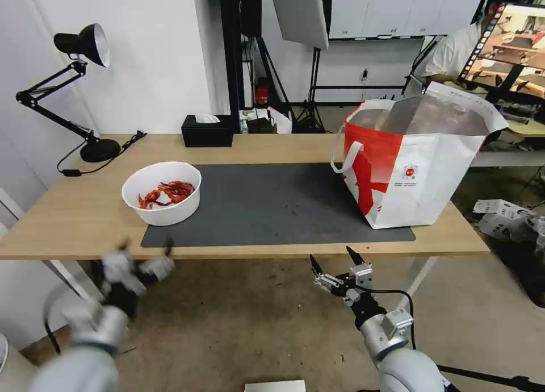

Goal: Pick up the trash from the table and place it into the takeout bag.

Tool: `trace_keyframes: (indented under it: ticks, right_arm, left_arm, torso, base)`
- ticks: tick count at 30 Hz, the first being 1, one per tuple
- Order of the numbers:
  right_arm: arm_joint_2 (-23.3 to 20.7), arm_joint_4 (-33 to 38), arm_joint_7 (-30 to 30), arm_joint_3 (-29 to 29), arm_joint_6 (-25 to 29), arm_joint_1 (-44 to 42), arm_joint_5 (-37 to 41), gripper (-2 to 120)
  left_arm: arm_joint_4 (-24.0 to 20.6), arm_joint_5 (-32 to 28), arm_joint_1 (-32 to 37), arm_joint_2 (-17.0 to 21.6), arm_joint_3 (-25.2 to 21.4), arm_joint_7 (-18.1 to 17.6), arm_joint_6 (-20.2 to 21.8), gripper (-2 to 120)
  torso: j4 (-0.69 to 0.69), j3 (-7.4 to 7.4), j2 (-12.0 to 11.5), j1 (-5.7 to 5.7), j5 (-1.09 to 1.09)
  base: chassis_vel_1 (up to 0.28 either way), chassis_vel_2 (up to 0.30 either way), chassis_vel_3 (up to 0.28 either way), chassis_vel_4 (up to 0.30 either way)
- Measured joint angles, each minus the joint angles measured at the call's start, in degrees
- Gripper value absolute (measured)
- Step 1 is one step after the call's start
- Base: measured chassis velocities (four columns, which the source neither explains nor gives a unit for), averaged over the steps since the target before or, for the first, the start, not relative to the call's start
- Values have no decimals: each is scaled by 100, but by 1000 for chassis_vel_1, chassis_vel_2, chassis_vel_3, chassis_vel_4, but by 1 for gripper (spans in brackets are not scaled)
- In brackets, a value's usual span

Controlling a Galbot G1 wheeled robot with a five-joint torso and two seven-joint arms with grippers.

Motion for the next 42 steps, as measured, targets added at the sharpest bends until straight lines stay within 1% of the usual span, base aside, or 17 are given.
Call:
trace_keyframes:
  ticks: [1, 2, 3, 5, 6, 8, 9, 11, 12, 17, 19, 24, 29, 33, 35, 39, 42]
  right_arm:
    - [0, 0, 1, 0, 0, 0, 1, 100]
    - [0, 0, 2, 0, 0, 1, 1, 100]
    - [0, 0, 2, 0, 0, 1, 1, 100]
    - [-1, 0, 1, -1, 0, 1, 2, 100]
    - [-1, 0, 1, -1, 0, 1, 2, 100]
    - [0, 0, 0, 0, 0, 2, 2, 100]
    - [0, 0, 0, 0, 0, 2, 2, 100]
    - [-1, 0, 1, 0, 0, 3, 2, 100]
    - [-1, 0, -1, 0, -1, 3, 2, 100]
    - [-1, -1, 0, 0, 0, 4, 2, 100]
    - [-1, -1, -2, 0, 0, 5, 2, 100]
    - [-1, -3, -2, 0, 0, 6, 2, 100]
    - [-1, -3, -2, 0, 0, 7, 3, 100]
    - [-1, -3, -2, 0, 0, 7, 3, 100]
    - [-1, -3, -2, 0, 0, 7, 3, 100]
    - [-1, -3, -2, 0, 0, 7, 3, 100]
    - [-2, -3, -2, 0, 0, 7, 3, 100]
  left_arm:
    - [420, -739, -558, 605, 139, -318, 270, 100]
    - [764, -1385, -1066, 981, 373, -511, 515, 100]
    - [764, -1385, -1066, 981, 373, -511, 515, 100]
    - [1338, -2457, -2073, 1501, 968, -839, 1086, 100]
    - [1338, -2457, -2073, 1501, 968, -839, 1086, 100]
    - [1757, -3050, -2849, 1748, 1406, -985, 1839, 100]
    - [1757, -3050, -2849, 1748, 1406, -985, 1839, 100]
    - [2135, -3521, -3562, 1869, 1825, -1172, 2386, 100]
    - [2283, -3721, -3818, 1885, 2004, -1298, 2466, 100]
    - [2746, -4112, -4424, 1897, 2581, -1630, 2538, 100]
    - [3156, -4142, -4781, 1805, 3025, -1737, 2537, 100]
    - [3707, -4087, -5135, 1527, 3443, -1895, 2518, 100]
    - [3886, -4037, -5229, 1369, 3539, -2079, 2500, 100]
    - [4027, -4180, -5313, 1257, 3614, -2433, 2490, 100]
    - [4125, -4582, -5403, 1161, 3632, -2831, 2482, 100]
    - [4143, -5044, -5467, 1112, 3627, -3184, 2474, 90]
    - [4143, -5221, -5488, 1111, 3625, -3283, 2472, 80]
  torso:
    - [-1, 1, 0, 0, 0]
    - [0, 1, 0, 1, -2]
    - [0, 1, 0, 1, -2]
    - [-2, 1, 0, 1, 0]
    - [-2, 1, 0, 1, 0]
    - [-3, 1, -1, 1, 0]
    - [-3, 1, -1, 1, 0]
    - [-1, 1, 0, 1, 1]
    - [0, 0, 0, 1, 1]
    - [-1, 0, 0, 1, 1]
    - [0, 0, 0, 1, 1]
    - [-1, 0, 0, 1, 0]
    - [-1, 0, 0, 0, 1]
    - [0, 0, 0, 0, 1]
    - [-1, 0, 0, 0, 1]
    - [-1, 0, 0, 0, 2]
    - [-1, 0, 0, 0, 1]
  base:
    - [0, 0, 0, 0]
    - [0, 0, 0, 0]
    - [0, 0, 0, 0]
    - [0, 0, 0, 0]
    - [0, 0, 0, 0]
    - [0, 0, 0, 0]
    - [0, 0, 0, 0]
    - [0, 0, 0, 0]
    - [0, 0, 0, 0]
    - [0, 0, 0, 0]
    - [0, 0, 0, 0]
    - [0, 0, 0, 0]
    - [0, 0, 0, 0]
    - [0, 0, 0, 0]
    - [0, 0, 0, 0]
    - [0, 0, 0, 0]
    - [0, 0, 0, 0]
